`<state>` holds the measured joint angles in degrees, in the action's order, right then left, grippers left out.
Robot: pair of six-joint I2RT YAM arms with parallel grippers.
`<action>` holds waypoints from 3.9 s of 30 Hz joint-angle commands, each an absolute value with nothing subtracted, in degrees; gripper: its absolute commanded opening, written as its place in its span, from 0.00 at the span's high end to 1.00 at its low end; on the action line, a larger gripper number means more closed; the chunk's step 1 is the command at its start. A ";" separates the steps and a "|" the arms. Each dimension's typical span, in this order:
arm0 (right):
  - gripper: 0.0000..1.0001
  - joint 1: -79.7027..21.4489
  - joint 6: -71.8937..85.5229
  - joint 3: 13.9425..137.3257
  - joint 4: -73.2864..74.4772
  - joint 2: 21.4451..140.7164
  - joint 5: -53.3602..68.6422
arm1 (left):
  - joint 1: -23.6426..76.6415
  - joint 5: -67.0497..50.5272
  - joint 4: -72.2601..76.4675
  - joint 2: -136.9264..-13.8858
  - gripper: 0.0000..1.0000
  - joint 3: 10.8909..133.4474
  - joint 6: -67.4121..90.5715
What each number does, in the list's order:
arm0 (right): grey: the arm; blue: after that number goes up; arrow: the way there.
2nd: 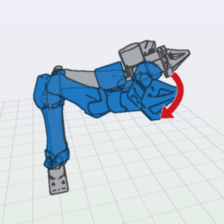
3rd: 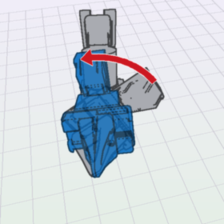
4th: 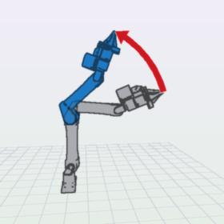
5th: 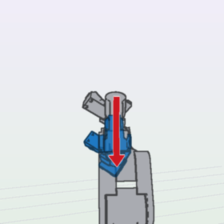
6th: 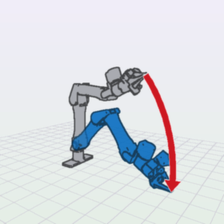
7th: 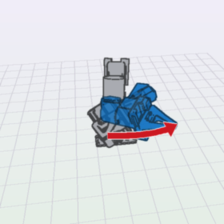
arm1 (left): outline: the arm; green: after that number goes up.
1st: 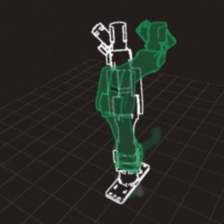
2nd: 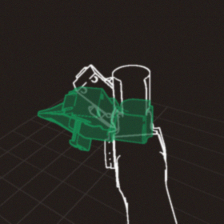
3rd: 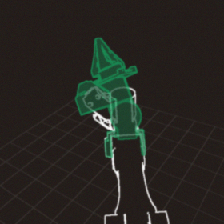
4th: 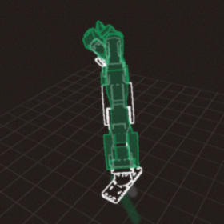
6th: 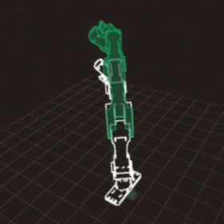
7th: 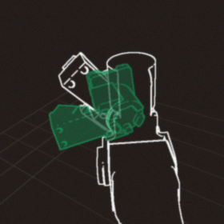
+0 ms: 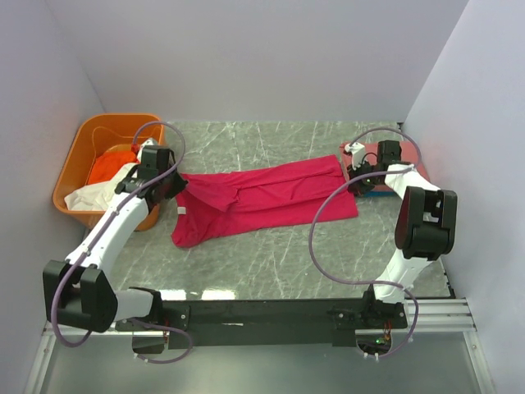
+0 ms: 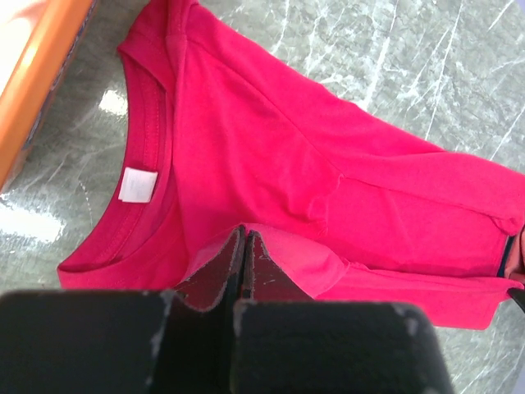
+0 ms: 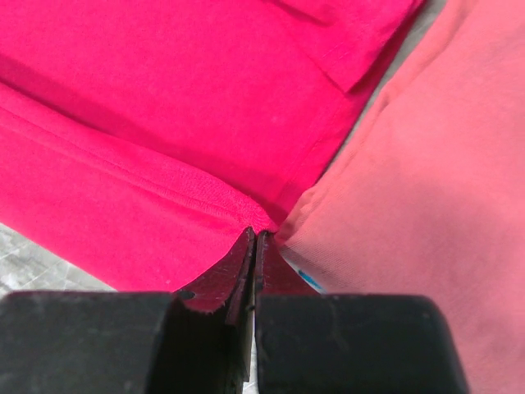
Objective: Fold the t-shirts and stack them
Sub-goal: Fold the tshirt
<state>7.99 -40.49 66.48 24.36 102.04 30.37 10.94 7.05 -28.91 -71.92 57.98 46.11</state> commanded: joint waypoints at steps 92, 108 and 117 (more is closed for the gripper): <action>0.60 2.81 -36.47 66.62 29.79 89.03 39.99 | 10.55 -15.47 -33.84 -117.68 1.00 99.58 15.38; 0.59 -10.43 -46.45 68.99 36.80 85.87 38.05 | 10.72 -2.20 -23.05 -110.77 0.31 100.12 18.63; 0.44 -33.03 -48.63 76.36 28.15 94.80 33.16 | 9.93 4.20 -17.05 -78.52 0.04 82.29 20.65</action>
<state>-28.49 -50.30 69.67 35.00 89.95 37.30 10.48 -0.69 -19.81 -88.82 88.09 19.25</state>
